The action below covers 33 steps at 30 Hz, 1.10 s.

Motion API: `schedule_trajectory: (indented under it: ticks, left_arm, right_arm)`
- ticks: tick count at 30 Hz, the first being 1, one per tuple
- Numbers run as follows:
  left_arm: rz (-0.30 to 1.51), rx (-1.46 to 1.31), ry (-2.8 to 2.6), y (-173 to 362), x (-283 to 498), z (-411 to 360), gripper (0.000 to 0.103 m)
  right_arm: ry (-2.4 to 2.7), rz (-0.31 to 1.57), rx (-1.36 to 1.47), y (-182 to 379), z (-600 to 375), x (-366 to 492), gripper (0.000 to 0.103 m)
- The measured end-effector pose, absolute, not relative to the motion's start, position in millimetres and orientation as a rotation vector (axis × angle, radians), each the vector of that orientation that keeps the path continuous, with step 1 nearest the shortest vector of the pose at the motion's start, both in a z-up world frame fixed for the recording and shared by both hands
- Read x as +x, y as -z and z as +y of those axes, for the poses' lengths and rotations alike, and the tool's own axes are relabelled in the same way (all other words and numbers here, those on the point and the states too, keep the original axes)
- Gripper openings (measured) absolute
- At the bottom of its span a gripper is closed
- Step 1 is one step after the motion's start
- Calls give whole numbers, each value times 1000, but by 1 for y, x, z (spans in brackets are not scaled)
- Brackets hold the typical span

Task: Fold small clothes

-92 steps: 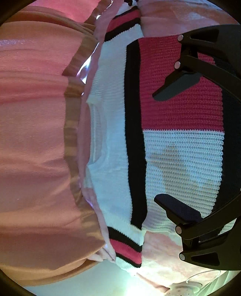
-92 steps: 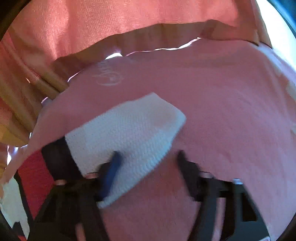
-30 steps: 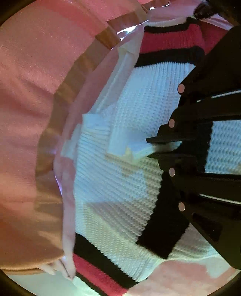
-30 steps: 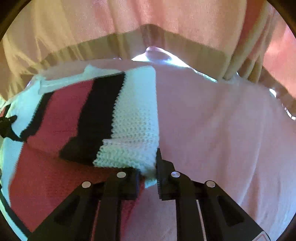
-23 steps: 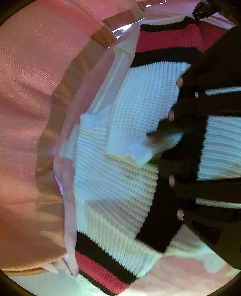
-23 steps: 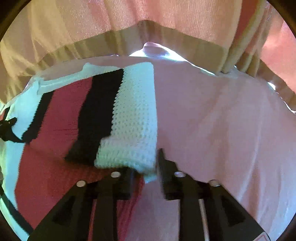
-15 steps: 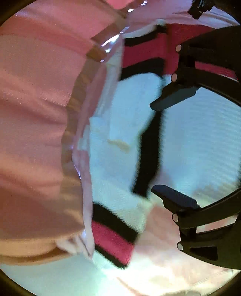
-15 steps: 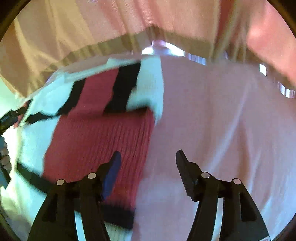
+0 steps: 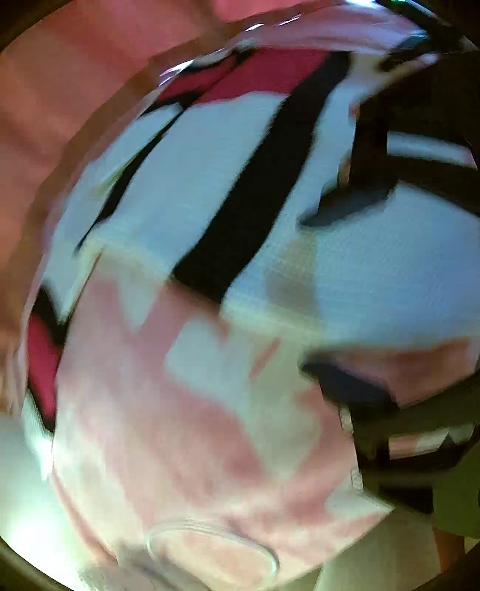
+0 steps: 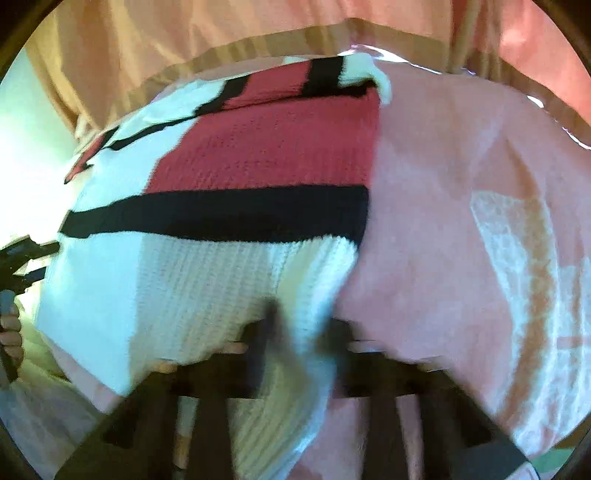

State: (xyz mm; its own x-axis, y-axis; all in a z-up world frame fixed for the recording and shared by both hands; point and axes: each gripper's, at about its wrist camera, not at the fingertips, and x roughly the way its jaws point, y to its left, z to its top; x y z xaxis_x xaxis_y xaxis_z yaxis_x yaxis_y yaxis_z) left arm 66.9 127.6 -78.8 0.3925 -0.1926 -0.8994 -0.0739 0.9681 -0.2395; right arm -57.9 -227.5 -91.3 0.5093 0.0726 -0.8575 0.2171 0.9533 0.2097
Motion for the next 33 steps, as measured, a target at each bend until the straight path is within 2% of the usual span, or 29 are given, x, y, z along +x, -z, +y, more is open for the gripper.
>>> schedule_trajectory:
  ticks: [1,3,6,9,12,15,16,17,18,19,23,25,30,31,32,33]
  left_arm:
    - [1171,-234,103,77,65,120,18]
    - [1173,-205,140,68,59,111,6]
    - [1198,-175,190,52,41,101,5]
    - [1256,-97,178,60,18,97,6]
    - [1239,-48,127,72,7,98,10]
    - [1209,-122,126,52,10,105,12]
    - [1187,-145,132,39,17,108,19]
    - [1163,-161,134,30,25,108,26]
    - [1132,-177,138,21,33,109,44]
    - [1092,-189,135,9,42,107,55]
    - [976,-190,129,-17,95,84,59]
    - [956,-200,135,-22,116,72,65]
    - [891,-215,163,-16,163,38,72]
    - [887,-218,162,-11,171,33,72]
    - [886,-223,167,-7,175,33,72]
    - [886,-226,176,-4,179,30,72]
  right_arm:
    - [93,1028,306,83,-232,-59,6]
    - [126,987,288,61,-242,-69,5]
    - [171,945,238,24,-261,-104,5]
    - [189,1056,208,42,-266,-125,4]
    - [178,1185,203,82,-261,-123,4]
    - [187,1095,249,57,-276,-113,9]
    - [196,1053,257,43,-285,-105,18]
    - [205,1008,259,30,-294,-94,36]
    - [208,965,261,19,-304,-79,45]
    - [203,930,269,11,-319,-54,57]
    - [199,946,350,28,-359,33,57]
    - [195,969,396,47,-370,71,57]
    - [177,1057,510,100,-375,127,57]
    - [175,1056,513,108,-373,131,44]
    - [164,1030,496,107,-369,130,16]
    - [142,1023,470,103,-365,135,16]
